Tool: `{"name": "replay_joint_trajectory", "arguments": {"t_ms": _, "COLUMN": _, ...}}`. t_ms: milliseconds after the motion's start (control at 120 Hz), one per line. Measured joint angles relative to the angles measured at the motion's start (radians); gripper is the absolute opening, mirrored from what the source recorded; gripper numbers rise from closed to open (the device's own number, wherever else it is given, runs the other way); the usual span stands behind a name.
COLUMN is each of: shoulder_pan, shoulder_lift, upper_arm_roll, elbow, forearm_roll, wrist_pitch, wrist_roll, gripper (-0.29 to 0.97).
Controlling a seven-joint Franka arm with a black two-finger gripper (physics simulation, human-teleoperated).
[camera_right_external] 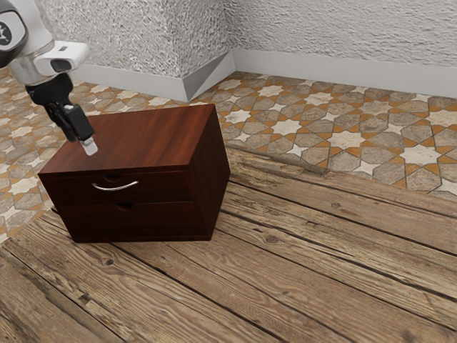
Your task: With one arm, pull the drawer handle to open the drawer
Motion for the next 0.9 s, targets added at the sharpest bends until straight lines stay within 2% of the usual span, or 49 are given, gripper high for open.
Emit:
{"name": "replay_joint_trajectory", "arguments": {"t_ms": 208, "shoulder_pan": -0.008, "shoulder_lift": 0.018, "upper_arm_roll": 0.015, "elbow": 0.010, "forearm_roll": -0.025, "wrist_pitch": 0.001, "wrist_roll": 0.054, "gripper": 0.68}}
{"name": "replay_joint_trajectory", "arguments": {"t_ms": 275, "shoulder_pan": 0.004, "shoulder_lift": -0.011, "upper_arm_roll": 0.017, "elbow": 0.047, "forearm_roll": -0.028, "wrist_pitch": -0.008, "wrist_roll": 0.066, "gripper": 0.68}}
{"name": "replay_joint_trajectory", "arguments": {"t_ms": 358, "shoulder_pan": 0.025, "shoulder_lift": -0.101, "upper_arm_roll": 0.021, "elbow": 0.205, "forearm_roll": 0.000, "wrist_pitch": -0.047, "wrist_roll": 0.079, "gripper": 0.67}}
{"name": "replay_joint_trajectory", "arguments": {"t_ms": 450, "shoulder_pan": 0.023, "shoulder_lift": -0.151, "upper_arm_roll": 0.018, "elbow": 0.238, "forearm_roll": 0.033, "wrist_pitch": -0.055, "wrist_roll": 0.113, "gripper": 0.66}}
{"name": "replay_joint_trajectory", "arguments": {"t_ms": 642, "shoulder_pan": -0.010, "shoulder_lift": -0.208, "upper_arm_roll": 0.018, "elbow": -0.038, "forearm_roll": 0.044, "wrist_pitch": 0.144, "wrist_roll": 0.258, "gripper": 0.61}}
{"name": "replay_joint_trajectory", "arguments": {"t_ms": 825, "shoulder_pan": -0.004, "shoulder_lift": -0.175, "upper_arm_roll": 0.016, "elbow": -0.113, "forearm_roll": 0.013, "wrist_pitch": 0.317, "wrist_roll": 0.371, "gripper": 0.59}}
{"name": "replay_joint_trajectory", "arguments": {"t_ms": 900, "shoulder_pan": -0.004, "shoulder_lift": -0.255, "upper_arm_roll": 0.010, "elbow": -0.224, "forearm_roll": -0.015, "wrist_pitch": 0.365, "wrist_roll": 0.408, "gripper": 0.58}}
